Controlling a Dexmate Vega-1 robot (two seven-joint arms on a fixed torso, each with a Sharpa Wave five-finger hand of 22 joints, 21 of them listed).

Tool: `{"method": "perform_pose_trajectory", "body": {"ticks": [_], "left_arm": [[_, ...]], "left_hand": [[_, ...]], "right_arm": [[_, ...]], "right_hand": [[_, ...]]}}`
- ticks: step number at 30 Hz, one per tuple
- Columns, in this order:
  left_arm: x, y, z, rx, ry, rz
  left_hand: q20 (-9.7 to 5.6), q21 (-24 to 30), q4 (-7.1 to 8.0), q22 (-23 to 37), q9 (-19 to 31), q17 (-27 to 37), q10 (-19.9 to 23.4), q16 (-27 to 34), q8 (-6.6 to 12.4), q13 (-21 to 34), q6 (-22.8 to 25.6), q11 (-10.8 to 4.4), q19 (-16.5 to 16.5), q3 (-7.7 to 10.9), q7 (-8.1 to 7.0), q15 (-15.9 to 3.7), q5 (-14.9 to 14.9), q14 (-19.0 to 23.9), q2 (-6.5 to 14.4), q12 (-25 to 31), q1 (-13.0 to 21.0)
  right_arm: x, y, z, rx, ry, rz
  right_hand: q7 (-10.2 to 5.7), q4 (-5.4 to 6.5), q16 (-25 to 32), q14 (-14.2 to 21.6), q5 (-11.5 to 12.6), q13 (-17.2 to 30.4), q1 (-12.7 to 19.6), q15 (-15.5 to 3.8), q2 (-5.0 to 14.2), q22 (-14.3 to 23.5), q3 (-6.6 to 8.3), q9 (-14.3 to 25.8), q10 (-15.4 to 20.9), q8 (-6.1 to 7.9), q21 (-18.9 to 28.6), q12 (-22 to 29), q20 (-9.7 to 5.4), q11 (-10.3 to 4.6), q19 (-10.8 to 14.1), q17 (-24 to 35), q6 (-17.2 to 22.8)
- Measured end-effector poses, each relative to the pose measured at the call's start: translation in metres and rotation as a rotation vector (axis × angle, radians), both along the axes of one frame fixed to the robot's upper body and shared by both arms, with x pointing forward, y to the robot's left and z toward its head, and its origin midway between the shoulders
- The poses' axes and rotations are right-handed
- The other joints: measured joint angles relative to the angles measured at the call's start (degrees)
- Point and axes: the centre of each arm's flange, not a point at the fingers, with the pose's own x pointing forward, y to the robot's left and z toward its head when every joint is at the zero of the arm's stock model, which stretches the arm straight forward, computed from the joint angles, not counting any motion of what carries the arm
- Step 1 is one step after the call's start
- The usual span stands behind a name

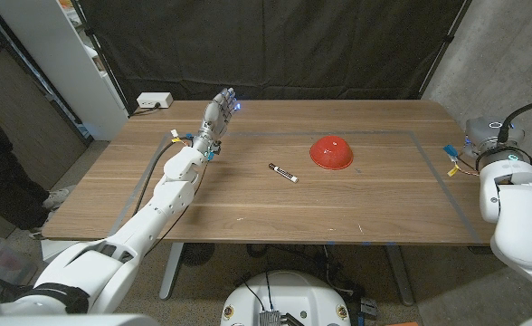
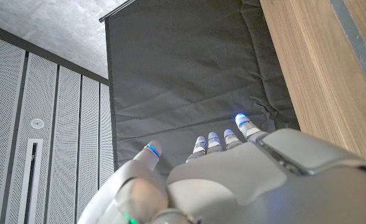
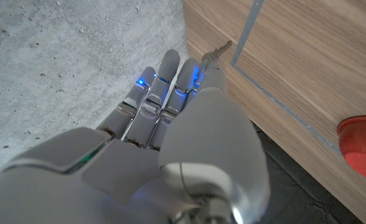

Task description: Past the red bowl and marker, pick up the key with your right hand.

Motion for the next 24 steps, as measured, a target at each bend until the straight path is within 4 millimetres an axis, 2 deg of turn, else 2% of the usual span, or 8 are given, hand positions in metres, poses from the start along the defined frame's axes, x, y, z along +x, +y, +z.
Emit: {"method": "perform_pose_trajectory", "body": {"ticks": [24], "left_arm": [[-0.006,0.003,-0.004,0.001,0.004,0.003]], "left_hand": [[0.00,-0.22,0.00,0.00,0.00,0.00,0.00,0.00,0.00,0.00,0.00,0.00,0.00,0.00,0.00,0.00,0.00,0.00,0.26,0.00,0.34]], "right_arm": [[-0.003,0.001,0.011,-0.015,-0.044,0.003]], "right_hand": [[0.00,0.47,-0.44,0.00,-0.01,0.27,0.36,0.00,0.07,0.01,-0.95,0.58,-0.01,-0.24,0.45,0.00,-0.21,0.01,-0.20,0.26,0.00]]}}
